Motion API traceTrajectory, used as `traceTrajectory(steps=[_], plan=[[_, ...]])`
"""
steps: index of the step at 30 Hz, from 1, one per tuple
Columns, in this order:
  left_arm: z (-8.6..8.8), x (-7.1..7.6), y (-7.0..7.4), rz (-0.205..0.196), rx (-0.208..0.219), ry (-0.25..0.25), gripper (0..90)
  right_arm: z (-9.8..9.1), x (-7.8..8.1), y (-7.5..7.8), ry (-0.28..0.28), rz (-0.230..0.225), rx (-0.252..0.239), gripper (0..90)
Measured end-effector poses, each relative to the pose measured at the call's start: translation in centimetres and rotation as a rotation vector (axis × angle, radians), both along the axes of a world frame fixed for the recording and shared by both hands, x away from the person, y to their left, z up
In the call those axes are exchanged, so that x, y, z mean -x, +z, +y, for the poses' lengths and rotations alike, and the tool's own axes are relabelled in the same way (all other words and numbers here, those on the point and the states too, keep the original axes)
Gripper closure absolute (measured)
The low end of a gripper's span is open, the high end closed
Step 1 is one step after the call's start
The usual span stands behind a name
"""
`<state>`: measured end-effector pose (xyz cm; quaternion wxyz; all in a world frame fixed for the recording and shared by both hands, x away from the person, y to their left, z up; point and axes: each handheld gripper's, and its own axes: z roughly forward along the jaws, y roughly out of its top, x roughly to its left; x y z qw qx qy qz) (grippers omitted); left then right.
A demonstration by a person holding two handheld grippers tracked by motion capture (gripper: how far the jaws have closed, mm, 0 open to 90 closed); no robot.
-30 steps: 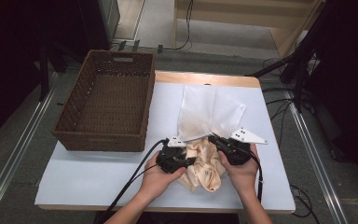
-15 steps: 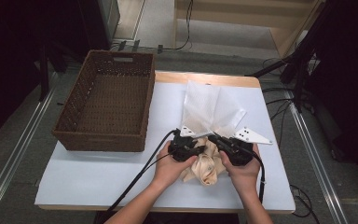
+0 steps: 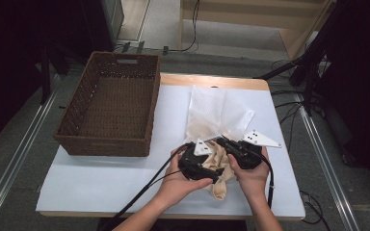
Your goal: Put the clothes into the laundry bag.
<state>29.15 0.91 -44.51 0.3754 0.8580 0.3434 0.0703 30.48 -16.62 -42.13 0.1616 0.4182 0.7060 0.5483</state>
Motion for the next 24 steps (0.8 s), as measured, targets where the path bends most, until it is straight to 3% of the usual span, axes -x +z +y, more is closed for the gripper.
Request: traceTrajectory(steps=[1,2,3,5,6,8,10,14,15,16,17,18,19,20,21,23,24], plan=[[-0.5,-0.3,-1.2,0.033,-0.056,0.013,13.3,0.0,0.0,0.0,0.000,0.000,0.000,89.4],[-0.8,-0.4,-2.2,0.027,-0.086,0.023,12.5,0.0,0.1,0.0,0.001,-0.001,0.001,89.4],[-0.9,-0.2,-2.4,-0.021,-0.089,0.026,10.8,0.0,0.1,0.0,0.001,-0.001,0.003,89.4],[-0.9,-0.1,-2.0,-0.044,-0.109,0.062,23.1,-0.1,0.2,0.1,0.001,-0.004,0.002,89.4],[-0.7,-0.1,-1.8,-0.054,-0.122,0.060,37.3,-0.2,0.2,0.1,0.000,-0.003,0.003,89.4],[-0.1,-0.4,-1.3,-0.035,-0.080,0.065,60.9,-0.3,0.2,0.0,-0.001,-0.003,0.000,89.4],[0.7,-0.6,-0.4,-0.024,0.002,0.080,67.6,-0.2,0.3,0.1,0.000,-0.001,0.000,89.4],[2.3,-1.0,1.7,-0.068,0.195,0.167,69.1,0.0,0.4,0.4,0.002,-0.015,-0.004,89.4],[2.3,-1.0,1.7,-0.068,0.195,0.167,68.9,0.0,0.4,0.4,0.002,-0.015,-0.004,89.4],[2.5,-1.2,1.8,-0.091,0.204,0.205,68.9,0.0,0.4,0.5,0.004,-0.024,-0.006,89.4],[2.4,-1.7,1.3,-0.113,0.173,0.243,67.8,0.1,0.5,0.7,0.004,-0.025,-0.007,89.4],[2.0,-2.3,0.2,-0.097,0.113,0.241,66.0,0.1,0.5,0.7,0.005,-0.025,-0.005,89.4],[1.7,-2.8,-0.7,-0.049,0.075,0.225,62.8,0.2,0.5,0.6,0.006,-0.023,-0.004,89.4],[1.4,-3.5,-2.2,0.040,0.033,0.190,57.5,0.2,0.5,0.6,0.008,-0.021,-0.004,89.4],[1.5,-3.3,-2.5,0.003,0.058,0.176,53.9,0.2,0.4,0.4,0.009,-0.021,-0.001,89.4],[1.7,-3.1,-2.2,-0.005,0.060,0.154,49.5,0.1,0.4,0.4,0.006,-0.016,0.000,89.4],[1.8,-2.9,-1.8,-0.002,0.078,0.142,43.2,0.0,0.4,0.4,0.006,-0.020,0.001,89.4]])
